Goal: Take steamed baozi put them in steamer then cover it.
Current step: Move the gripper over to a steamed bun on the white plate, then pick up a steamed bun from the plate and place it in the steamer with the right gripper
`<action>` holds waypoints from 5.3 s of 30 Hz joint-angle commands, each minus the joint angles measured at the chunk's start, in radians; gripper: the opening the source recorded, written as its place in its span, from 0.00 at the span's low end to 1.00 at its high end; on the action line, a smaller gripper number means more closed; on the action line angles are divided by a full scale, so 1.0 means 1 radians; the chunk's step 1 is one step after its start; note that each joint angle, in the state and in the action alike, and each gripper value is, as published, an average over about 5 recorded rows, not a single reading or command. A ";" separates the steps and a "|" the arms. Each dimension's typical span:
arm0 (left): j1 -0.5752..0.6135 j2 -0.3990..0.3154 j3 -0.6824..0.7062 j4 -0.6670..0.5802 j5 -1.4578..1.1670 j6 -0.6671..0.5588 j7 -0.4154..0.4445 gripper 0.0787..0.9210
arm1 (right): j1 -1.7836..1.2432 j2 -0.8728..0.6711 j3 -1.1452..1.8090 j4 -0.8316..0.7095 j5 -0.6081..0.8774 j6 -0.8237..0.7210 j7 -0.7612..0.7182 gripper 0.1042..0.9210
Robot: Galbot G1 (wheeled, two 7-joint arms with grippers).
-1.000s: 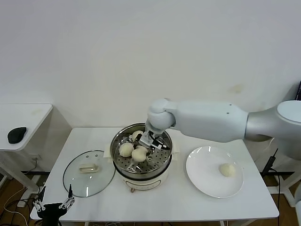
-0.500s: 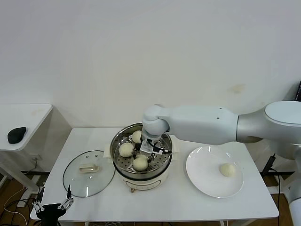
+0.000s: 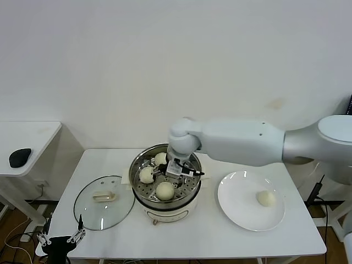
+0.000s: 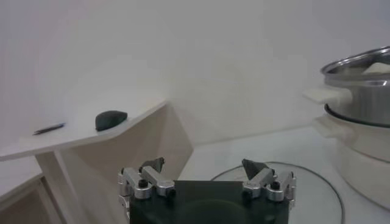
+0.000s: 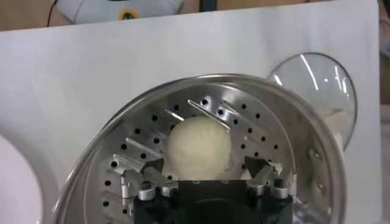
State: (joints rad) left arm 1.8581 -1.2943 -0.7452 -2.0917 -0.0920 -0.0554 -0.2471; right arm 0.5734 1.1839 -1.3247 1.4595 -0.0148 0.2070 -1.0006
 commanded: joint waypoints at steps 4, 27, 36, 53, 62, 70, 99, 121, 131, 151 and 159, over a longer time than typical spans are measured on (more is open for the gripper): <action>0.006 0.021 -0.006 -0.007 0.002 -0.003 0.016 0.88 | 0.084 -0.305 0.068 0.073 0.095 -0.388 -0.034 0.88; 0.005 0.030 0.071 -0.018 0.041 -0.007 0.032 0.88 | -0.751 -0.905 0.709 0.185 -0.179 -0.387 -0.077 0.88; 0.018 0.008 0.068 -0.013 0.047 -0.019 0.034 0.88 | -0.789 -0.764 0.778 -0.010 -0.274 -0.304 -0.114 0.88; 0.049 -0.001 0.010 -0.023 0.045 -0.033 0.046 0.88 | -0.866 -0.598 0.825 -0.152 -0.356 -0.348 -0.061 0.88; 0.051 0.003 0.005 -0.022 0.044 -0.033 0.049 0.88 | -0.877 -0.568 0.825 -0.164 -0.346 -0.386 -0.054 0.88; 0.045 0.002 0.014 -0.016 0.047 -0.032 0.049 0.88 | -0.873 -0.571 0.820 -0.162 -0.345 -0.412 -0.058 0.85; 0.036 0.008 0.020 -0.014 0.043 -0.032 0.049 0.88 | -0.665 -0.662 0.693 -0.060 -0.189 -0.425 -0.101 0.53; 0.035 0.024 0.027 -0.033 0.061 -0.032 0.054 0.88 | 0.177 -0.329 0.113 0.102 0.416 -0.681 0.020 0.53; 0.042 0.010 0.007 -0.039 0.059 -0.037 0.054 0.88 | 0.084 -0.125 0.093 0.048 0.547 -0.818 0.121 0.53; 0.031 0.013 -0.009 -0.018 0.049 -0.051 0.052 0.88 | -0.091 -0.024 0.077 -0.079 0.490 -0.933 0.172 0.53; 0.022 0.014 -0.004 -0.010 0.049 -0.052 0.053 0.88 | -0.118 -0.038 0.074 -0.077 0.454 -0.933 0.169 0.53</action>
State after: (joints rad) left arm 1.8812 -1.2819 -0.7496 -2.1045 -0.0431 -0.1068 -0.1943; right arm 0.4887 1.1243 -1.2421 1.4048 0.4592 -0.7028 -0.8429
